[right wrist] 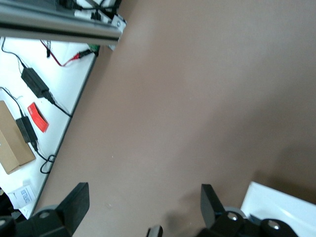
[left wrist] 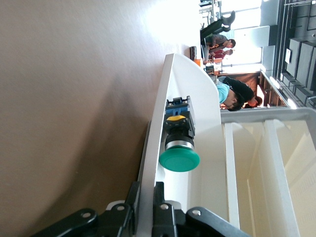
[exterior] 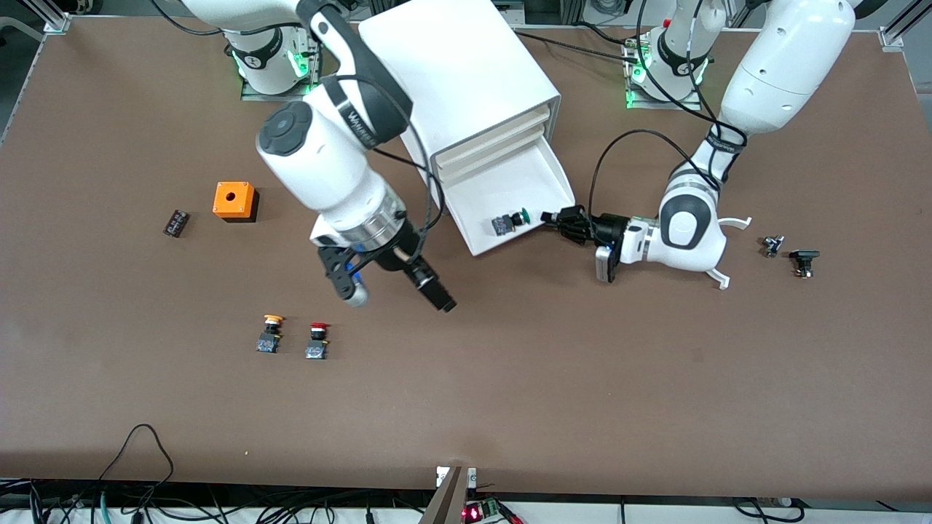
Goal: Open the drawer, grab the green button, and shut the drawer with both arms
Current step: 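Grasp the green button in the drawer with the right gripper while the left gripper withdraws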
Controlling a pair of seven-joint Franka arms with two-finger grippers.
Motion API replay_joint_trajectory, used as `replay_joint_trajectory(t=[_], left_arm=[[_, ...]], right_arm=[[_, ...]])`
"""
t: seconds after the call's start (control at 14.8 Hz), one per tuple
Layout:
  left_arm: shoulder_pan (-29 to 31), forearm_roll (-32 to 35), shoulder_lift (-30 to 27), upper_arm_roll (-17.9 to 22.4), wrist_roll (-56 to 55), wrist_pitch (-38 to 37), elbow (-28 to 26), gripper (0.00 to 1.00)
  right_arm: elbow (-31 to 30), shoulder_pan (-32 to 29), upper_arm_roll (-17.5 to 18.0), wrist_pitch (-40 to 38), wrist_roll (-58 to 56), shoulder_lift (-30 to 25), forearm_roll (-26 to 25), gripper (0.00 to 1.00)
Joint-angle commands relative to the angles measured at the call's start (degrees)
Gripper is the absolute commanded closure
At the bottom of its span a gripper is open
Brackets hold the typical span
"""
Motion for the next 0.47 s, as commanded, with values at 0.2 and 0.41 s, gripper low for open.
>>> replay_joint_trajectory(t=[0.2, 0.41], left_arm=[[0.98, 0.47, 0.19, 0.26, -7.33, 0.16, 2.76, 0.00], [2.30, 6.94, -5.16, 0.27, -20.29, -0.99, 4.33, 0.00]], right_arm=[[2.12, 5.88, -0.75, -5.92, 7.65, 2.36, -1.50, 0.00], [2.12, 7.63, -0.75, -10.93, 8.79, 3.33, -2.82, 0.00]])
